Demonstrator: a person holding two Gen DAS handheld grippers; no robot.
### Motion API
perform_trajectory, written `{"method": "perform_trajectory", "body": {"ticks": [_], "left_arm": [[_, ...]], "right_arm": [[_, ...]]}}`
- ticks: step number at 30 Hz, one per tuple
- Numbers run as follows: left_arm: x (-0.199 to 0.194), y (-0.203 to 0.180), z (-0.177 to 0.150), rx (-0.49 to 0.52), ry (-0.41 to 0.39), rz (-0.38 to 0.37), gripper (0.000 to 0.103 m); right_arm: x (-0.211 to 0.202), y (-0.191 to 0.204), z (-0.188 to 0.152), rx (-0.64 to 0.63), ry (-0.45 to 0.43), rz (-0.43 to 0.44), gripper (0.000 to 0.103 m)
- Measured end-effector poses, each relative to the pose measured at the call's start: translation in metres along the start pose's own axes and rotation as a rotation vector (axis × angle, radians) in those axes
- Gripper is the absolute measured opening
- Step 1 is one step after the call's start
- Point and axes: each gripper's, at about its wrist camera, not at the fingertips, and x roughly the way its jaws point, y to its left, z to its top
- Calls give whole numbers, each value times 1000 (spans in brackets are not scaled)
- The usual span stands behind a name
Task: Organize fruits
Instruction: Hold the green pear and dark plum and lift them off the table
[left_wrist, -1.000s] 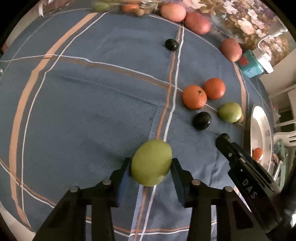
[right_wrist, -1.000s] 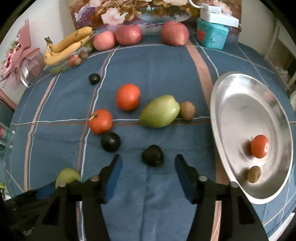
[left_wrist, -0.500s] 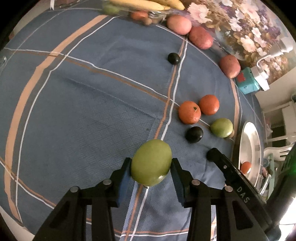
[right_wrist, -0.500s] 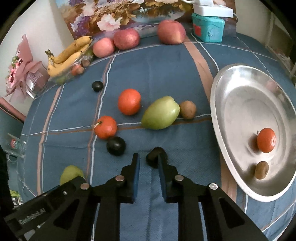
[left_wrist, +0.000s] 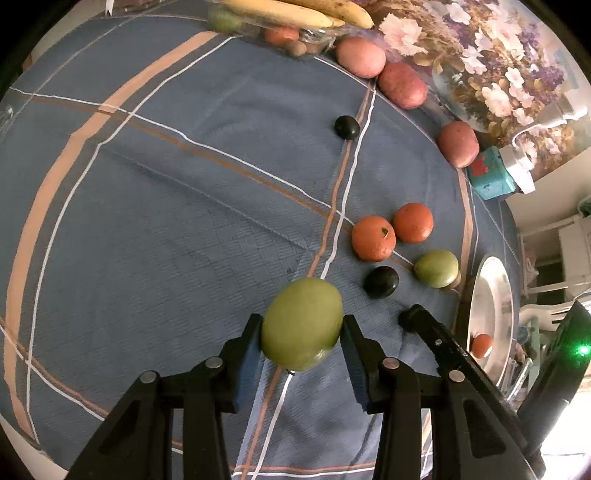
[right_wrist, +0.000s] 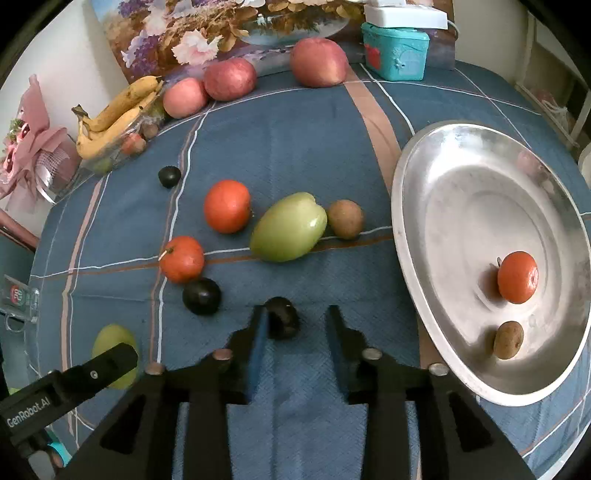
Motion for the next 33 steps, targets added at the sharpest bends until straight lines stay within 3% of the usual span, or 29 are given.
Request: {"method": "perform_trajectory", "body": {"ticks": [12,18,27,33], "left_arm": [[4,-1,4,-14,-4,12,45],[6,-3,6,-13,-8,12,45],[8,-2,7,-33,-3,19,45],[10,-4,11,-29,-3,12,45]], "right_arm": [[10,19,0,-62,29,39,35],[0,15,2,-47,3,54,21],[2,12,2,-48,6,31,21],[5,7,2,-27,16,40,31]]}}
